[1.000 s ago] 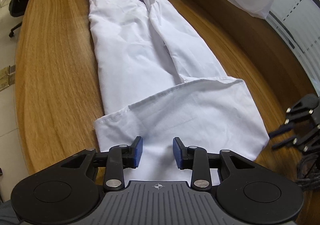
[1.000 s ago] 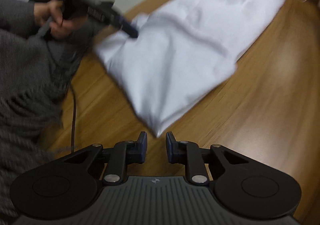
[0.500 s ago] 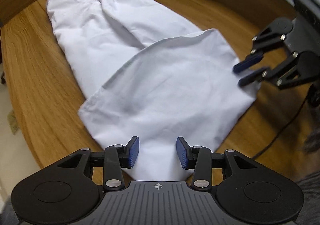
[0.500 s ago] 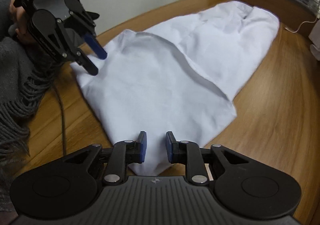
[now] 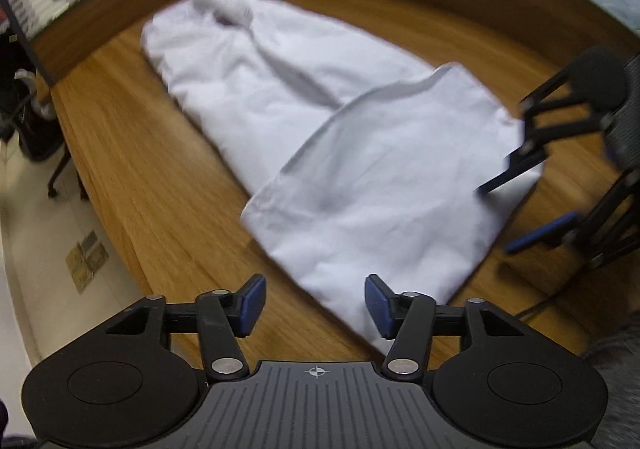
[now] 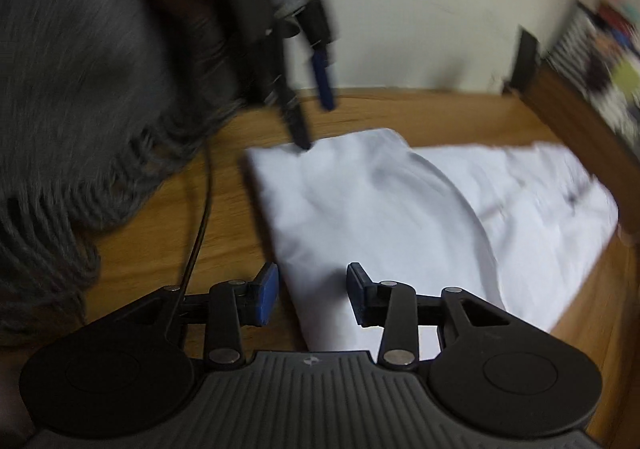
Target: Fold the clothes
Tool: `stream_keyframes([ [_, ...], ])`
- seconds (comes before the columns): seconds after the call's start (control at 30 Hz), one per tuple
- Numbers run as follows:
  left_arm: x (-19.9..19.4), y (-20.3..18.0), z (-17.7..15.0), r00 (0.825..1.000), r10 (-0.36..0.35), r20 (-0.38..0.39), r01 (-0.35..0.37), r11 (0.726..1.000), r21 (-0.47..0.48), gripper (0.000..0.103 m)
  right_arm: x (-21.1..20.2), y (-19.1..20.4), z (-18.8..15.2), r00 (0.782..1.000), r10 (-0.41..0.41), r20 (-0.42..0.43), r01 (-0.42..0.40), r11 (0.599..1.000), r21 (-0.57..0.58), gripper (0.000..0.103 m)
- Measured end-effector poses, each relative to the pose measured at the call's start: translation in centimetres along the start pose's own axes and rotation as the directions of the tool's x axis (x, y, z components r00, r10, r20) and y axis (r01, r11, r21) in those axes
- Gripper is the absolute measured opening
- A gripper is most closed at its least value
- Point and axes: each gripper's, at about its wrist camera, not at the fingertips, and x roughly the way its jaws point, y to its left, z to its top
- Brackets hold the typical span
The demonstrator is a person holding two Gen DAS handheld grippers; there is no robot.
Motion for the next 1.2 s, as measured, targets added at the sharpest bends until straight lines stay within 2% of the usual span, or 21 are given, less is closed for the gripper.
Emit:
stream_keyframes([
  [0.13,-1.0,-1.6,0.9,0.998,-0.022,0.056,0.017,0.996,0.086,0.070,0.9,2.4,-0.2,0.997,-0.076,-0.005,0.073,0.977,-0.200,0.044],
  [0.17,-0.9,-2.2,1.2,0.998,-0.027,0.060,0.020,0.993,0.114,0.074,0.8,2.5,-0.3,0.995,-0.095,0.003,0.094,0.973,-0.212,0.035],
  [0.33,0.1,-5.0,1.5,0.998,-0.031,0.060,0.016,0.973,0.231,0.078,-0.2,1.8,0.2,0.989,-0.142,0.032,0.145,0.971,-0.188,0.035],
  [0.5,2.3,-7.3,1.5,0.999,0.039,-0.027,-0.027,0.938,0.346,0.079,-0.9,0.8,0.8,0.986,-0.164,0.036,0.168,0.973,-0.160,0.039],
  [0.57,2.5,-7.5,1.3,0.998,0.067,-0.022,-0.054,0.930,0.363,0.077,-1.2,0.2,1.1,0.984,-0.175,0.040,0.179,0.975,-0.130,0.040],
  [0.63,2.3,-7.5,1.0,0.996,0.094,0.010,-0.091,0.927,0.363,0.054,-1.6,-0.2,1.2,0.982,-0.182,0.043,0.186,0.977,-0.103,0.043],
  [0.67,2.2,-7.2,1.1,0.994,0.106,0.024,-0.108,0.931,0.350,0.038,-1.7,-0.4,1.3,0.982,-0.186,0.045,0.189,0.978,-0.093,0.045],
  [0.7,1.8,-6.9,1.3,0.994,0.097,0.043,-0.106,0.938,0.329,0.027,-1.9,-0.4,1.2,0.981,-0.190,0.047,0.194,0.978,-0.082,0.046],
  [0.77,1.0,-6.3,1.5,0.992,0.093,0.089,-0.115,0.950,0.291,0.020,-2.2,-0.5,1.0,0.978,-0.200,0.051,0.203,0.978,-0.056,0.048],
  [0.83,0.2,-5.9,1.9,0.986,0.102,0.128,-0.133,0.957,0.259,0.016,-2.4,-0.4,0.8,0.974,-0.220,0.043,0.222,0.975,-0.033,0.055],
  [0.93,-0.3,-5.6,2.6,0.978,0.127,0.164,-0.162,0.962,0.222,0.014,-2.4,0.1,-0.3,0.969,-0.247,0.001,0.247,0.969,-0.027,0.062],
  [1.07,-0.5,-5.0,3.1,0.975,0.134,0.175,-0.165,0.970,0.180,0.014,-2.2,0.8,-2.3,0.952,-0.296,-0.073,0.293,0.955,-0.051,0.063],
  [1.13,-0.6,-4.8,3.2,0.976,0.132,0.174,-0.161,0.973,0.166,0.013,-1.9,0.9,-3.3,0.939,-0.327,-0.109,0.321,0.945,-0.068,0.058],
  [1.17,-0.5,-4.6,3.2,0.978,0.125,0.166,-0.152,0.975,0.161,0.013,-1.8,0.9,-3.7,0.932,-0.340,-0.124,0.333,0.940,-0.074,0.043],
  [1.2,-0.5,-4.4,3.3,0.981,0.117,0.157,-0.141,0.978,0.153,0.013,-1.7,0.7,-3.9,0.930,-0.341,-0.134,0.335,0.940,-0.066,0.020],
])
